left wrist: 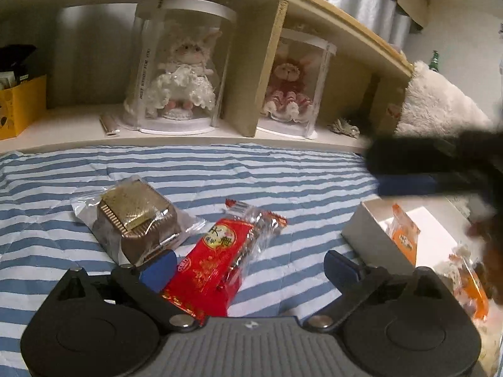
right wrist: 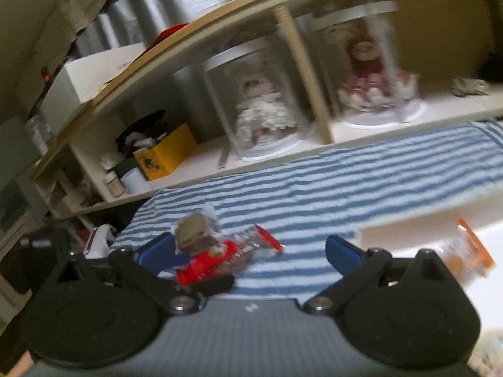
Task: Organize snacks
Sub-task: 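Move both open tools from the tray toward the red bag and gold cake, then grasp the red snack bag with the left tool while the right tool grasps the gold cake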
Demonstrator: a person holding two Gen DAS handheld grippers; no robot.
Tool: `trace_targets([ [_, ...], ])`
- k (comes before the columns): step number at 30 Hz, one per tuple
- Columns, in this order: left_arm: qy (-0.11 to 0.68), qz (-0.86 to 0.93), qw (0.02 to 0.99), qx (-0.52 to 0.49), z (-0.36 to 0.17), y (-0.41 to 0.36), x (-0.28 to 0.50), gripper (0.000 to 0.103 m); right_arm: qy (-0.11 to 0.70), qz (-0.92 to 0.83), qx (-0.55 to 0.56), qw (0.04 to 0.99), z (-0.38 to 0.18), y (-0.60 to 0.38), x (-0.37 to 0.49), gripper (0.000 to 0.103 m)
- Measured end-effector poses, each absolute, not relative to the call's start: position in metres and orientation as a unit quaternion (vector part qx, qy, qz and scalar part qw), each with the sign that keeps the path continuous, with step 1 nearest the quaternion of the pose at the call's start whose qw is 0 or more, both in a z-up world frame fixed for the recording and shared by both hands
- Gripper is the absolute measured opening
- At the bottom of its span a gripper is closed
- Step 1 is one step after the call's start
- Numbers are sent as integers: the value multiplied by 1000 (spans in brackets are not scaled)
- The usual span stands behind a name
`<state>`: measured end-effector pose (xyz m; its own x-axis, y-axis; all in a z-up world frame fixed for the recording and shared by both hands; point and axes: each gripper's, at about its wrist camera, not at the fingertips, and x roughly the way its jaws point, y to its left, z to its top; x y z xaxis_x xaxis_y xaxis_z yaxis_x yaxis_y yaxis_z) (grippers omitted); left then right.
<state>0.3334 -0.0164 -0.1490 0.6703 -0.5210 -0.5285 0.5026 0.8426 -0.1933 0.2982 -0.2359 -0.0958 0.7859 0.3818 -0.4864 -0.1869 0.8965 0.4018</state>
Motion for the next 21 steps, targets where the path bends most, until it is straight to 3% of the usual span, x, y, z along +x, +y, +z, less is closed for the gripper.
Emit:
trace_targets([
  [7,288,-304,904,-88,-154,9,335,80,339,192,108,915,-90,-197,360,99],
  [21,285,-301,901,-131,-175,15,345,80,445,214,-80,866,-122,-72,446,87],
])
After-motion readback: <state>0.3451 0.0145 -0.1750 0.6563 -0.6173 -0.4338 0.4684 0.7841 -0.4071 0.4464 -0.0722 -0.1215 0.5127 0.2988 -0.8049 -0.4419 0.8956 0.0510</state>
